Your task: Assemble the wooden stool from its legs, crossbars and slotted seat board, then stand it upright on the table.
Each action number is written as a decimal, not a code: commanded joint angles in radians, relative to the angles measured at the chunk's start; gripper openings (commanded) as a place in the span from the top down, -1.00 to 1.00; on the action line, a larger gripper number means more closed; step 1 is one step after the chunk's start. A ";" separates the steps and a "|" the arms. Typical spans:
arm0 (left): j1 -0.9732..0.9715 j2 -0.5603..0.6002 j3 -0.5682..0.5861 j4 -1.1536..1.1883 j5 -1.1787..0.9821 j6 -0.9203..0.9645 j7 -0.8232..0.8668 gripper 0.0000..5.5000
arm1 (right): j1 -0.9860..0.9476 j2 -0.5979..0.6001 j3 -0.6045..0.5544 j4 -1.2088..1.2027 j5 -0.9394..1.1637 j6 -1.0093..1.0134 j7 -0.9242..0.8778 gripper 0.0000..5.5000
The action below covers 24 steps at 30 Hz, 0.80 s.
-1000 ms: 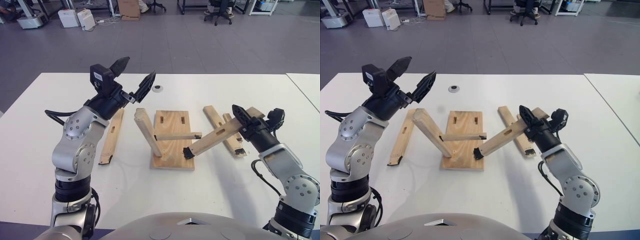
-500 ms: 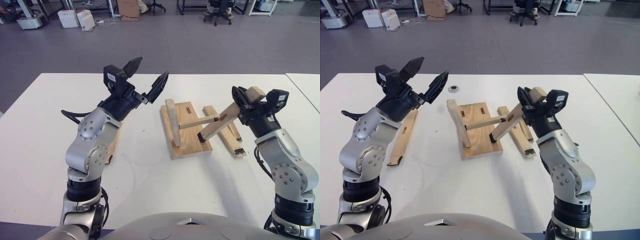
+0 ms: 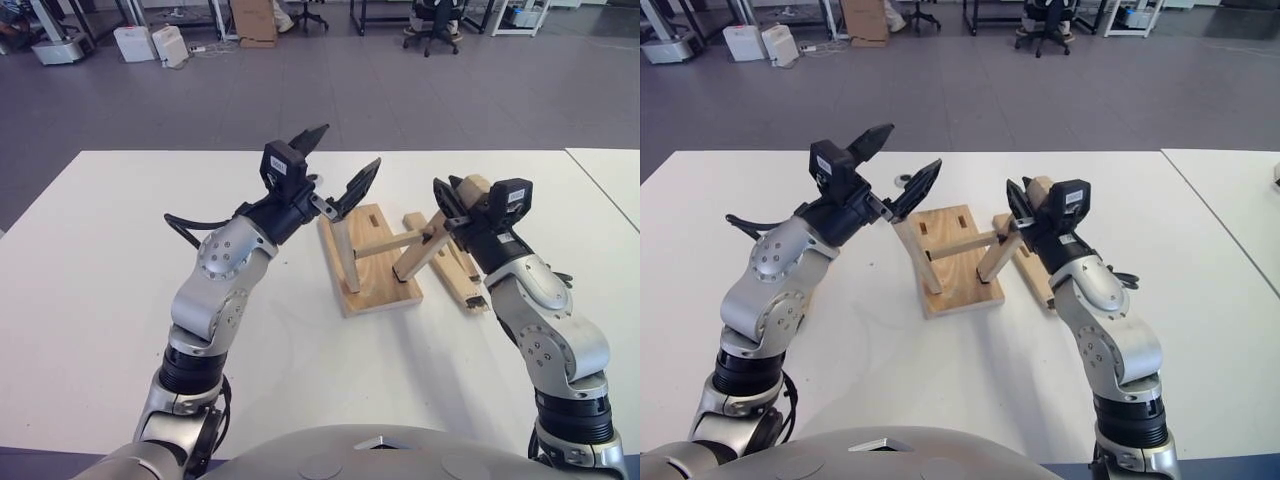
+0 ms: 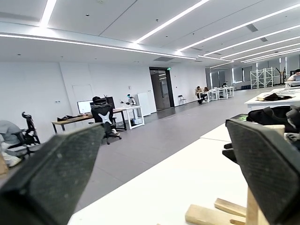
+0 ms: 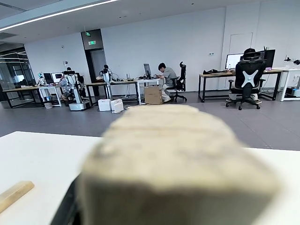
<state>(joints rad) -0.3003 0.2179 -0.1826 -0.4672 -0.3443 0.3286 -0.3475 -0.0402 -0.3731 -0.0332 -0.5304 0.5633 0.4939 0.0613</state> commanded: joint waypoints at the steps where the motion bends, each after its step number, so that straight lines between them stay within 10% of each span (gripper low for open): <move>1: 0.056 -0.005 -0.068 0.080 0.053 0.026 -0.006 -0.72 | 0.125 -0.056 0.098 0.107 -0.053 0.139 0.068 0.61; 11: 0.026 -0.018 -0.116 0.172 0.118 -0.030 0.006 -0.72 | 0.106 -0.017 0.085 0.053 0.050 0.133 0.153 -0.19; 24: 0.079 -0.022 -0.205 0.152 0.178 -0.077 -0.006 -0.72 | 0.085 -0.065 0.118 -0.010 -0.025 0.086 0.226 -0.19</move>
<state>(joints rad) -0.2881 0.1750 -0.2774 -0.4026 -0.2323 0.1674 -0.3146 0.0364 -0.4597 0.0263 -0.5384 0.4969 0.5295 0.2096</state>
